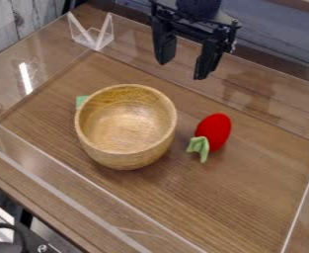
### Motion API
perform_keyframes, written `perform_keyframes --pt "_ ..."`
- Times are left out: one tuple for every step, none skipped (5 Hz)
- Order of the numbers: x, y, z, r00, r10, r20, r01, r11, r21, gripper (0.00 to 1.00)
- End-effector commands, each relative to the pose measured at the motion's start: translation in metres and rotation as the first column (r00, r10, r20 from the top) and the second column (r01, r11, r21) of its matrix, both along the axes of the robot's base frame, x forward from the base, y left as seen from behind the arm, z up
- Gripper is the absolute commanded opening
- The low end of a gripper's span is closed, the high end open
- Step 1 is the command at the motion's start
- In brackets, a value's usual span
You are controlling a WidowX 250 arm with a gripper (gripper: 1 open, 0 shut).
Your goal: Move the red object to the left side of the table
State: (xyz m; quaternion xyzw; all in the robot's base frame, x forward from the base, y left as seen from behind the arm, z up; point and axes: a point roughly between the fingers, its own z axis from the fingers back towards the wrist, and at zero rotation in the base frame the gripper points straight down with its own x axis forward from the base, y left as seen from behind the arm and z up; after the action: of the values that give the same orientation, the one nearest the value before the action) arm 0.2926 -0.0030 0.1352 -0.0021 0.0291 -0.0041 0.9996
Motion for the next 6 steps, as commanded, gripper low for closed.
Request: perform_keyframes --pt "-0.001 -0.010 -0.010 1.000 -0.005 -0.020 0.005 1.000 -0.006 1.00" --pt "0.004 -0.033 -0.029 1.000 0.004 -0.021 -0.004 1.000 -0.015 1.00" --pt "0.014 -0.059 -0.046 1.000 -0.019 -0.017 0.019 1.000 -0.018 1.00" --pt "0.021 -0.058 -0.050 1.000 -0.018 -0.007 0.018 1.000 -0.019 1.00" --pt "0.025 -0.043 -0.051 1.000 0.005 -0.013 -0.005 1.000 -0.024 1.00" --pt "0.034 -0.031 -0.063 0.994 -0.112 -0.011 0.112 0.993 -0.038 1.00"
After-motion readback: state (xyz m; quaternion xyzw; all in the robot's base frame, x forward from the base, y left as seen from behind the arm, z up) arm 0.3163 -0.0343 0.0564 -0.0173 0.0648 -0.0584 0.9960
